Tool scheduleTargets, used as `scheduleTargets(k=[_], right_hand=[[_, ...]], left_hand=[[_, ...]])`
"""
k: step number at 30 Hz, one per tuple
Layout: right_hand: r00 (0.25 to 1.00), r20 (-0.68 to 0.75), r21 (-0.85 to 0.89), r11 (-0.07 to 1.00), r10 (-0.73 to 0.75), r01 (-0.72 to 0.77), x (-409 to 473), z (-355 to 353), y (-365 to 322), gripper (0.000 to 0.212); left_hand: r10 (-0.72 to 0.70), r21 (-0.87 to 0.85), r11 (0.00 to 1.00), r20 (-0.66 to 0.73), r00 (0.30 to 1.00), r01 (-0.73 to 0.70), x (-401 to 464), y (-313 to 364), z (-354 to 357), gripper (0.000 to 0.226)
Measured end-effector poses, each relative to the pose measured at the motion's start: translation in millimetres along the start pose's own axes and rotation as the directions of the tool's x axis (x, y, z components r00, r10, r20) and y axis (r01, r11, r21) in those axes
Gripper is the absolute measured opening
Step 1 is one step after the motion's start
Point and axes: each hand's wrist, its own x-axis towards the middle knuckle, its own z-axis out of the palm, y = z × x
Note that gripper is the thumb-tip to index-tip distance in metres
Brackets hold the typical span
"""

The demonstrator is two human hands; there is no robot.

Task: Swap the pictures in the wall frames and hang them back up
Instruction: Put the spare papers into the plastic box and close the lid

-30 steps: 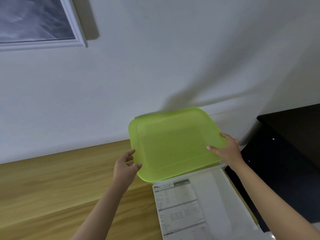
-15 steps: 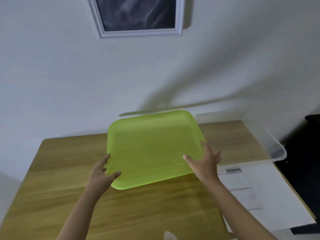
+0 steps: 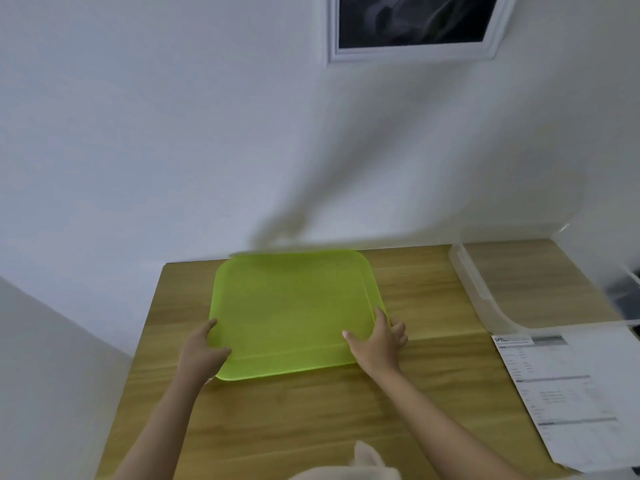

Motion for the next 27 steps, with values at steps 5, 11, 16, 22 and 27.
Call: scheduleTargets(k=[5, 11, 16, 22, 27], right_hand=[[1.000, 0.009, -0.046, 0.999, -0.024, 0.024, 0, 10, 8, 0.088], [0.996, 0.044, -0.020, 0.997, -0.071, 0.072, 1, -1, 13, 0.078], [0.982, -0.133, 0.080, 0.986, -0.133, 0.144, -14, -41, 34, 0.056], [0.909, -0.410, 0.227, 0.973, 0.071, 0.027, -38, -114, 111, 0.053], [0.732, -0.558, 0.374, 0.906, 0.389, -0.197, -45, -170, 190, 0.056]], left_hand=[[0.092, 0.138, 0.987, -0.029, 0.995, -0.088, 4, -6, 4, 0.072], [0.105, 0.187, 0.978, -0.058, 0.993, -0.092, -3, -2, 15, 0.075], [0.270, 0.163, 0.954, -0.100, 0.958, -0.252, -29, 29, 53, 0.062], [0.447, 0.024, 0.892, 0.107, 0.888, -0.452, -98, 79, 148, 0.049], [0.420, -0.052, 0.903, 0.316, 0.851, -0.427, -159, 112, 233, 0.044]])
